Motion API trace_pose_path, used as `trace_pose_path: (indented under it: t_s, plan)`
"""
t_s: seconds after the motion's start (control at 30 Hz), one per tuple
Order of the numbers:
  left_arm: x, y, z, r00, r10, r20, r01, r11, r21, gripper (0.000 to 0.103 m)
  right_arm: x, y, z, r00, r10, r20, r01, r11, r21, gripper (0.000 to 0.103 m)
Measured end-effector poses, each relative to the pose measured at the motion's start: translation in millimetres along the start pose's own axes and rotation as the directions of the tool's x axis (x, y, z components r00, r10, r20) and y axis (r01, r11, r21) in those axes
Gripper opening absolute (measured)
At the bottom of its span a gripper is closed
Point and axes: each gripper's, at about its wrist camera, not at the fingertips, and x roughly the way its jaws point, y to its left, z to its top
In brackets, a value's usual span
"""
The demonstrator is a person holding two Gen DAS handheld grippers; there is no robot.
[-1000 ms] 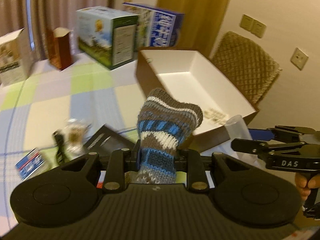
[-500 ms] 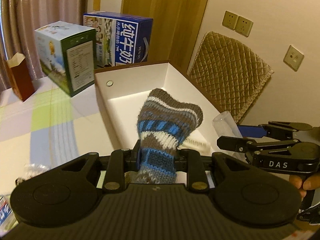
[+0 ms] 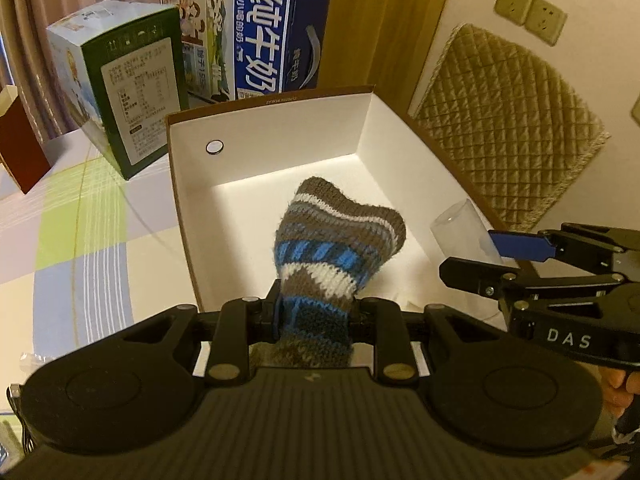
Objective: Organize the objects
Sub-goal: 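Carry the clear cup and knitted sock with both tools into the box, then open both tools to drop the sock and cup into the box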
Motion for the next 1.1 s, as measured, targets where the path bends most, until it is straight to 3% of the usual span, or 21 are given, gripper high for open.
trace_pose_path:
  t_s: [0.37,0.53,0.6,0.67,1.03,1.1]
  plan:
    - [41,1,23,0.997,0.064,-0.039,-0.063,0.998,0.026,0.023,33,-11,13,0.999,-0.02,-0.028,0.019,0.999,-0.033,0.049]
    - [53,-1,32,0.996,0.086,-0.019,-0.085,0.995,0.061,0.024,40,-13,17,0.999,-0.025,-0.029,0.024,0.999,-0.044,0.049]
    - [55,-1,35,0.996,0.088,-0.012,-0.087,0.994,0.072,0.027,42,-15,18,0.999,-0.029,-0.03,0.028,0.999,-0.047,0.049]
    - [57,0,37,0.995,0.101,-0.004,-0.101,0.992,0.08,0.038,44,-16,19,0.999,-0.031,-0.031,0.029,0.998,-0.051,0.049]
    - [56,8,39,0.994,0.11,0.002,-0.11,0.99,0.094,0.051,59,-14,22,0.997,-0.072,-0.009,0.07,0.991,-0.114,0.05]
    - [55,10,38,0.994,0.105,0.003,-0.105,0.99,0.091,0.054,60,-14,22,0.997,-0.077,0.006,0.077,0.989,-0.124,0.057]
